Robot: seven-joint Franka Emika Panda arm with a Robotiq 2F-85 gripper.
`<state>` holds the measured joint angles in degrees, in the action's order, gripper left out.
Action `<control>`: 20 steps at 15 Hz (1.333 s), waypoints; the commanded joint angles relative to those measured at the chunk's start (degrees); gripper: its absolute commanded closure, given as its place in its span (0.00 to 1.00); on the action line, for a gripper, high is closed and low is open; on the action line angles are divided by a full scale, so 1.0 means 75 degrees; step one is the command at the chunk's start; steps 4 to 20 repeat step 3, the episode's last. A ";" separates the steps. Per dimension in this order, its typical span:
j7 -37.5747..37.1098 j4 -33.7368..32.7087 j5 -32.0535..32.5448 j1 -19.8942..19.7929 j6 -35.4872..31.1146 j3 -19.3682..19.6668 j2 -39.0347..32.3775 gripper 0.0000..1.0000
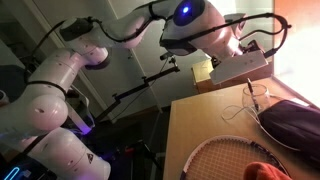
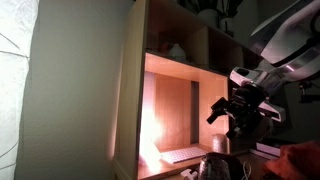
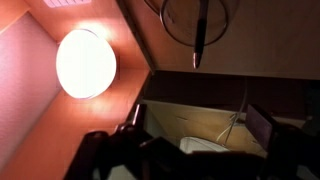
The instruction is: Use the towel to wipe the monitor and put the pen in the jar
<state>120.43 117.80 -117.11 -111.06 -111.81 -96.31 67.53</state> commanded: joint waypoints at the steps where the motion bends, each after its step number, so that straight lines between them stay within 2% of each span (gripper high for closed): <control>1: -0.0039 0.0089 -0.0038 0.0120 0.0040 0.0080 0.0066 0.00; 20: -0.0039 0.0153 -0.0047 0.0191 0.0028 0.0094 0.0067 0.00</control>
